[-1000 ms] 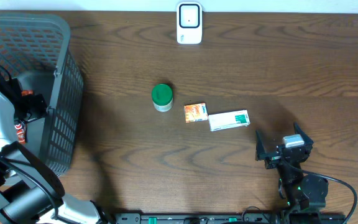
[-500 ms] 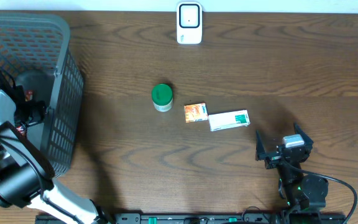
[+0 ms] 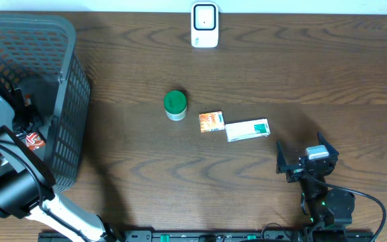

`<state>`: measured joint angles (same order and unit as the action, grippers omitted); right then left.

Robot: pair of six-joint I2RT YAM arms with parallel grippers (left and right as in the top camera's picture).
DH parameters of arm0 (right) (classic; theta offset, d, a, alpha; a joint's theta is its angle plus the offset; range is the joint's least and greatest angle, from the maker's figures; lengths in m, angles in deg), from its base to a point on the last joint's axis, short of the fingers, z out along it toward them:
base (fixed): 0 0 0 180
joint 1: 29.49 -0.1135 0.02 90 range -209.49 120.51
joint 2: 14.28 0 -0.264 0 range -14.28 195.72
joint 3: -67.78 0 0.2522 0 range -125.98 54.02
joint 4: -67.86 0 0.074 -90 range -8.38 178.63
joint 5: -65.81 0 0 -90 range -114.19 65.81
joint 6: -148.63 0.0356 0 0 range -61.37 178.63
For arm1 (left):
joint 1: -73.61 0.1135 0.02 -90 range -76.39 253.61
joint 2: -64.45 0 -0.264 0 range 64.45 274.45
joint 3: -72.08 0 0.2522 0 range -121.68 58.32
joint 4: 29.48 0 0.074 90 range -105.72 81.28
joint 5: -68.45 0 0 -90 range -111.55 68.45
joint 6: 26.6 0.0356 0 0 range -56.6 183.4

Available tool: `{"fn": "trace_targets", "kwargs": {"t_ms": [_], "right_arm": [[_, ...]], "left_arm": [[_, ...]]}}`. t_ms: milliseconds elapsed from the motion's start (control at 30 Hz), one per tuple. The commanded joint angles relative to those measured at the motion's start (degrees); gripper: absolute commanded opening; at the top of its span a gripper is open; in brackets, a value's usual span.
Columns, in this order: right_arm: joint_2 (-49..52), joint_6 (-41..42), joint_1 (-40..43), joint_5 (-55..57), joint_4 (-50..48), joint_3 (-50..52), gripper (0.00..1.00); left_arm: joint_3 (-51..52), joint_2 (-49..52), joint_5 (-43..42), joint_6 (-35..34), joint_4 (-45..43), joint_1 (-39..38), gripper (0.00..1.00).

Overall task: Scan the item barcode
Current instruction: 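Reach the left gripper into the basket and grasp the red Top bar, then carry the red Top bar toward the scanner and drop it near the right arm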

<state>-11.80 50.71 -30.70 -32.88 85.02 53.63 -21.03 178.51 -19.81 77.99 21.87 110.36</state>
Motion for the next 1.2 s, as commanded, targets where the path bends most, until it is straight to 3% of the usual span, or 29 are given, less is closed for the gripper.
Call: {"fn": "trace_targets", "kwargs": {"t_ms": [0, 233, 367, 467, 600, 700, 800, 867, 1000, 1167], "right_arm": [[-0.1, 0.6, -0.4, 0.2, 0.2, 0.1, 0.99], [-0.1, 0.6, -0.4, 0.2, 0.2, 0.1, 0.99], [-0.1, 0.6, -0.4, 0.2, 0.2, 0.1, 0.99], [-0.1, 0.6, -0.4, 0.2, 0.2, 0.1, 0.99], [-0.1, 0.6, -0.4, 0.2, 0.2, 0.1, 0.99], [-0.1, 0.6, -0.4, 0.2, 0.2, 0.1, 0.99], [-0.1, 0.6, -0.4, 0.2, 0.2, 0.1, 0.99], [-0.1, 0.6, -0.4, 0.2, 0.2, 0.1, 0.99], [-0.1, 0.6, -0.4, 0.2, 0.2, 0.1, 0.99], [-0.1, 0.6, -0.4, 0.2, 0.2, 0.1, 0.99]], "left_arm": [[2.5, 4.2, 0.2, -3.2, 1.2, 0.5, 0.07], [1.6, -6.6, -1.5, -10.8, 2.4, 0.5, 0.07], [1.5, -18.9, -16.0, -10.8, 1.7, 0.5, 0.08], [1.4, -29.8, -31.5, -10.9, -1.4, 0.5, 0.08], [1.4, -43.8, -48.7, -18.4, -9.0, 0.3, 0.07], [1.4, -51.4, -55.8, -23.3, -14.7, -1.6, 0.07], [1.5, -56.6, -58.6, -25.4, -15.1, -7.4, 0.07], [1.8, -58.0, -60.8, -24.9, -13.7, -13.2, 0.07], [4.4, -57.2, -62.4, -11.7, -9.1, -29.9, 0.07], [8.8, -51.1, -61.1, -2.4, -6.8, -44.4, 0.07]]}}
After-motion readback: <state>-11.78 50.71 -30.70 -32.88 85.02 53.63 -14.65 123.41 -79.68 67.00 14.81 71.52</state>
